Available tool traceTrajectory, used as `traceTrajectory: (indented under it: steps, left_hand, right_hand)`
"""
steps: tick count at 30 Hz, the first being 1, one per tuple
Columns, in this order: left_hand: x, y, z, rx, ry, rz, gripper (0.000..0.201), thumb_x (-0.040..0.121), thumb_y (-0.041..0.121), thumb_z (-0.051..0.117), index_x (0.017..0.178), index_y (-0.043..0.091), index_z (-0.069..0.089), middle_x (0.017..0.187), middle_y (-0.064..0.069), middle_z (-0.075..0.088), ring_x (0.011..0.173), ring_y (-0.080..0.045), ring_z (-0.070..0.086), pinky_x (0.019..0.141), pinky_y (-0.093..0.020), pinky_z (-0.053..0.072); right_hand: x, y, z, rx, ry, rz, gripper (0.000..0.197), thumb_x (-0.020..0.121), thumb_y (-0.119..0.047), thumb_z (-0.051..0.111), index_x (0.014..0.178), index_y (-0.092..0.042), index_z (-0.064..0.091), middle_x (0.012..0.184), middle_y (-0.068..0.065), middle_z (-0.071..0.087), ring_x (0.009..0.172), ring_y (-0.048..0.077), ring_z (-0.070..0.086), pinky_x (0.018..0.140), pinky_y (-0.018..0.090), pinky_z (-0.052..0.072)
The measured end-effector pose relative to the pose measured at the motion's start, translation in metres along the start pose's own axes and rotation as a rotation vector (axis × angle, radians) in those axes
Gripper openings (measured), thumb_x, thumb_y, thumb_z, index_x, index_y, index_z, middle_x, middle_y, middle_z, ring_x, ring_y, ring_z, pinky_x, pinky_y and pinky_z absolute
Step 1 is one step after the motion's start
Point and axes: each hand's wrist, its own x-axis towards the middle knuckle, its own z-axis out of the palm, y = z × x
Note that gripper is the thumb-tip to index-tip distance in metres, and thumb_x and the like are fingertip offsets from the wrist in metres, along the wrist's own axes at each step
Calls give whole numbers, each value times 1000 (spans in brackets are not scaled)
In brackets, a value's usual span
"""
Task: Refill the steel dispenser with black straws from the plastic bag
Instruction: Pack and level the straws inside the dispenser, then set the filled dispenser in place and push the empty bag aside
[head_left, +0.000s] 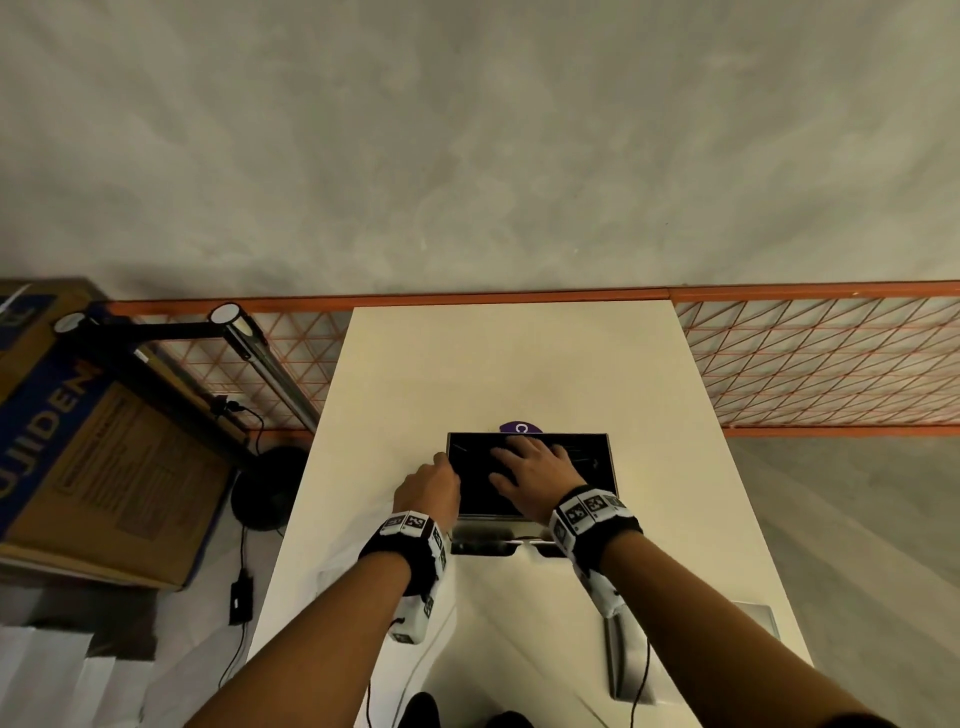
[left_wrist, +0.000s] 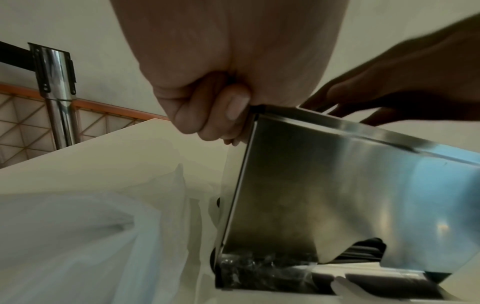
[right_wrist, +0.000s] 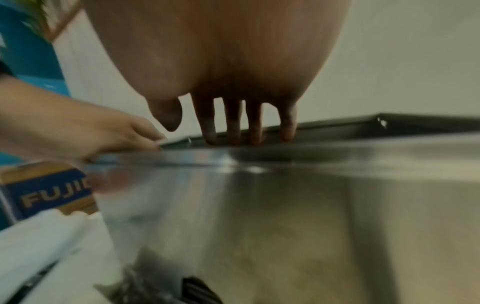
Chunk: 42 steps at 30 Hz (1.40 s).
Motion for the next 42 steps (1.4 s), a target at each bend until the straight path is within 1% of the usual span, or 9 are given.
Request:
traceTrajectory:
  steps: [9, 12, 15, 17, 20, 24, 31, 36, 42]
  left_hand:
    - [0, -1, 2, 6, 4, -13, 27, 105, 20, 37, 127, 7, 47, 121, -19, 65, 109, -42, 64, 81, -44, 47]
    - [1, -1, 1, -13, -4, -11, 27, 105, 19, 36, 127, 7, 47, 121, -18, 65, 109, -42, 64, 80, -43, 46]
    - [-2, -4, 0, -65, -9, -10, 26, 106, 18, 36, 125, 7, 49, 119, -19, 65, 108, -43, 64, 81, -43, 48]
    - [-3, -5, 3, -104, 5, -7, 25, 106, 21, 36, 122, 8, 50, 118, -19, 66, 106, -42, 65, 84, -44, 51]
    - [-9, -7, 5, -93, 6, 8, 25, 107, 24, 36, 119, 8, 51, 118, -18, 66, 108, -41, 64, 85, -43, 49]
    - [-22, -6, 3, 21, -54, 68, 22, 106, 16, 40, 121, 4, 50, 125, -18, 62, 114, -39, 62, 92, -42, 47]
    - [10, 18, -54, -94, -48, 23, 27, 106, 16, 43, 119, -3, 57, 127, -26, 58, 116, -44, 58, 91, -43, 45]
    - [-7, 4, -52, -189, 37, 55, 22, 105, 18, 40, 101, 2, 54, 111, -24, 61, 100, -43, 61, 73, -36, 39]
    - [-14, 1, -39, -169, 102, 79, 24, 107, 20, 37, 115, 3, 52, 113, -21, 61, 105, -44, 60, 77, -40, 41]
  right_hand:
    - [-15, -4, 20, -95, -160, -1, 52, 101, -54, 21, 149, -37, 25, 157, -2, 25, 143, 28, 24, 112, 62, 20]
    - [-21, 5, 10, 59, 73, 41, 49, 100, -48, 37, 145, -28, 41, 150, 1, 38, 138, 26, 36, 114, 49, 26]
    - [-33, 35, 2, 133, 460, 149, 37, 88, -25, 59, 122, -13, 59, 124, 11, 52, 109, 34, 54, 93, 43, 45]
    - [-48, 53, -5, 195, 536, 336, 36, 87, -20, 60, 121, -9, 56, 121, 14, 50, 106, 37, 53, 85, 45, 48]
    - [-61, 69, -9, 345, 277, 632, 40, 98, -32, 45, 132, -11, 41, 127, 19, 51, 110, 42, 55, 83, 44, 46]
    - [-63, 71, -14, 202, -77, 586, 19, 95, -12, 44, 113, -5, 49, 118, 21, 62, 105, 42, 61, 82, 42, 50]
    - [-22, 74, -62, 94, -96, 508, 23, 94, -7, 48, 113, 1, 59, 118, 21, 65, 104, 41, 65, 84, 42, 55]
    - [-47, 72, -66, 50, -22, 521, 15, 93, -7, 42, 99, -5, 56, 108, 19, 67, 97, 40, 65, 73, 37, 47]
    - [-55, 70, -55, 68, 55, 475, 12, 90, 0, 47, 96, -8, 41, 103, 20, 66, 90, 42, 65, 69, 41, 48]
